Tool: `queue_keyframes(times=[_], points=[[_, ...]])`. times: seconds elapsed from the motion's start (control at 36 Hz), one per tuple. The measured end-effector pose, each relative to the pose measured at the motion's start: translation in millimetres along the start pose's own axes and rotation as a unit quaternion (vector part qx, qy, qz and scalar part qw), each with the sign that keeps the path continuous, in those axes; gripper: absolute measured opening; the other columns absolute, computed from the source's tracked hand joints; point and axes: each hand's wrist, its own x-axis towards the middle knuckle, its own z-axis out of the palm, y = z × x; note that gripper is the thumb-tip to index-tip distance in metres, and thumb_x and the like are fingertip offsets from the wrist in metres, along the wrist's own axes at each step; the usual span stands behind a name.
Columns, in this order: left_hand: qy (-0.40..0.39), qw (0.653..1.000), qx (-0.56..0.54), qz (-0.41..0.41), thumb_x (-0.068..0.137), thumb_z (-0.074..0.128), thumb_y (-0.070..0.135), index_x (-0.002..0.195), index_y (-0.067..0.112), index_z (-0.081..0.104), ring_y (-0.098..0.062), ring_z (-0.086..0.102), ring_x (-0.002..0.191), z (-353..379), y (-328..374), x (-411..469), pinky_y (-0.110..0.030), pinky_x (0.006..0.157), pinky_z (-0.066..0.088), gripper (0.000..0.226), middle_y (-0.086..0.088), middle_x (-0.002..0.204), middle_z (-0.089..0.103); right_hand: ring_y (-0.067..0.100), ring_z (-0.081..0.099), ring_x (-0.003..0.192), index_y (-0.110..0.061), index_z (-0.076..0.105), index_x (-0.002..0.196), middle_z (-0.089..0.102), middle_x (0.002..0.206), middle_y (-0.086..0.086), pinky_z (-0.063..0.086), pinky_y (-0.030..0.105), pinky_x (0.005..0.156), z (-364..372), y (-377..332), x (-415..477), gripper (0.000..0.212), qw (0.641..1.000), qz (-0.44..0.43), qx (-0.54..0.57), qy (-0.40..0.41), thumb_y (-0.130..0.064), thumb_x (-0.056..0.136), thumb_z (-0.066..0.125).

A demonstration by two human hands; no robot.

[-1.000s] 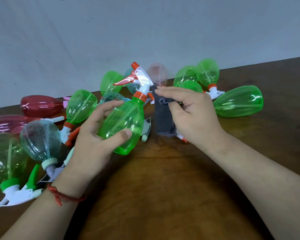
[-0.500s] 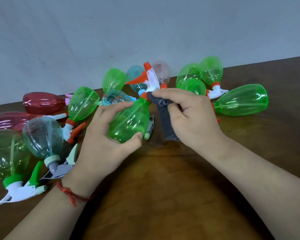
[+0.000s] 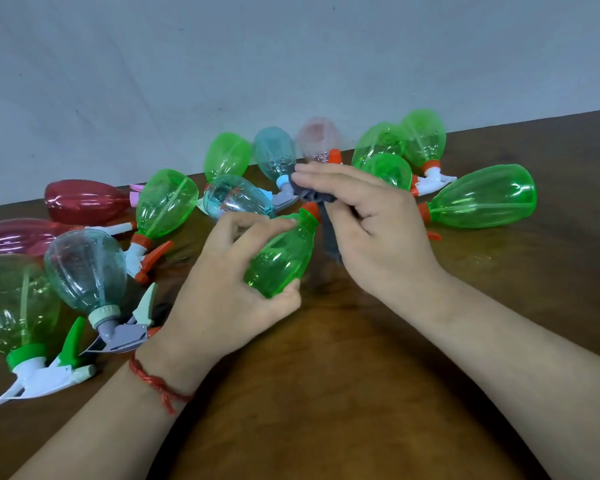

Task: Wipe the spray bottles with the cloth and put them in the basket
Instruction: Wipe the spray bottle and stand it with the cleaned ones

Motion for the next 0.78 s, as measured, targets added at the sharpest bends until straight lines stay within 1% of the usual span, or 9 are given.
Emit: queue_keyframes(times=[0.11, 0.22, 0.28, 0.36, 0.42, 0.47, 0.53, 0.64, 0.78], points=[[0.046, 0.996, -0.055, -0.051, 0.075, 0.093, 0.022, 0.138, 0.03, 0.067, -0.006, 0.059, 0.125, -1.0, 0.7, 2.3, -0.013, 0.109, 0.039, 0.068, 0.003, 0.127, 0.06, 0.005, 0.066, 0.12, -0.018, 0.08, 0.116, 0.076, 0.12, -0.01, 0.049, 0.024, 0.108, -1.8, 4.1, -0.5, 0.048, 0.998, 0.059, 0.026, 0.007, 0.012, 0.093, 0.05], [0.071, 0.982, -0.145, -0.097, 0.078, 0.086, 0.026, 0.136, 0.036, 0.065, -0.019, 0.061, 0.132, -3.2, -3.6, 4.5, -0.044, 0.115, 0.049, 0.063, 0.008, 0.136, 0.064, 0.002, 0.068, 0.112, -0.025, 0.08, 0.113, 0.077, 0.114, -0.013, 0.05, 0.017, 0.098, -0.1, 8.0, -1.0, 0.048, 0.994, 0.11, 0.026, 0.004, 0.008, 0.094, 0.051], [0.078, 0.967, -0.211, -0.12, 0.081, 0.085, 0.023, 0.137, 0.034, 0.064, -0.024, 0.064, 0.131, -3.6, -4.1, 3.1, -0.054, 0.111, 0.053, 0.061, 0.004, 0.138, 0.066, 0.006, 0.071, 0.102, -0.03, 0.081, 0.113, 0.077, 0.111, -0.018, 0.055, 0.022, 0.09, -0.7, 9.3, 0.3, 0.048, 0.989, 0.144, 0.039, 0.002, 0.005, 0.098, 0.051], [0.115, 0.943, -0.28, -0.136, 0.083, 0.084, 0.022, 0.142, 0.027, 0.059, -0.019, 0.067, 0.127, -4.3, -0.6, 3.5, -0.046, 0.104, 0.058, 0.065, 0.009, 0.135, 0.068, 0.006, 0.07, 0.101, -0.034, 0.08, 0.114, 0.076, 0.109, -0.024, 0.055, 0.025, 0.085, 1.9, 9.1, 0.4, 0.049, 0.978, 0.194, 0.071, -0.012, 0.003, 0.1, 0.05], [0.131, 0.929, -0.318, -0.137, 0.083, 0.081, 0.029, 0.146, 0.02, 0.053, -0.009, 0.065, 0.127, -4.3, 1.7, 3.9, -0.036, 0.101, 0.058, 0.07, 0.017, 0.133, 0.066, -0.008, 0.066, 0.11, -0.031, 0.08, 0.117, 0.075, 0.112, -0.025, 0.049, 0.018, 0.101, 7.5, 6.1, -0.4, 0.051, 0.963, 0.24, 0.119, -0.038, 0.006, 0.098, 0.05], [0.13, 0.927, -0.327, -0.13, 0.084, 0.079, 0.033, 0.148, 0.015, 0.05, -0.008, 0.062, 0.13, -4.5, 2.8, 3.3, -0.032, 0.104, 0.055, 0.072, 0.017, 0.135, 0.065, -0.001, 0.065, 0.121, -0.032, 0.08, 0.117, 0.077, 0.118, -0.019, 0.045, 0.033, 0.116, 14.8, 2.1, -3.1, 0.054, 0.945, 0.268, 0.173, -0.073, 0.004, 0.092, 0.05], [0.114, 0.931, -0.325, -0.122, 0.086, 0.079, 0.033, 0.145, 0.012, 0.051, -0.013, 0.062, 0.133, -6.6, 1.8, 3.5, -0.033, 0.107, 0.053, 0.069, 0.008, 0.139, 0.065, 0.009, 0.066, 0.126, -0.034, 0.079, 0.119, 0.077, 0.123, -0.014, 0.043, 0.043, 0.119, 17.8, -0.6, -5.5, 0.059, 0.936, 0.275, 0.203, -0.083, 0.002, 0.085, 0.048], [0.079, 0.941, -0.306, -0.12, 0.089, 0.084, 0.022, 0.139, 0.013, 0.057, -0.017, 0.067, 0.127, -15.3, 2.0, 7.3, -0.03, 0.102, 0.053, 0.057, 0.003, 0.136, 0.069, 0.006, 0.061, 0.132, -0.03, 0.078, 0.125, 0.073, 0.13, -0.014, 0.039, 0.039, 0.122, 12.1, 1.2, -1.7, 0.059, 0.933, 0.277, 0.221, -0.063, 0.009, 0.093, 0.046], [0.092, 0.95, -0.268, -0.128, 0.088, 0.088, 0.03, 0.145, 0.027, 0.061, -0.026, 0.065, 0.131, -11.6, 1.1, 6.6, -0.048, 0.109, 0.055, 0.063, 0.0, 0.142, 0.064, 0.0, 0.055, 0.137, -0.036, 0.074, 0.13, 0.068, 0.138, -0.02, 0.036, 0.038, 0.125, 13.2, 2.4, -5.5, 0.058, 0.939, 0.266, 0.207, -0.069, 0.006, 0.101, 0.047]])
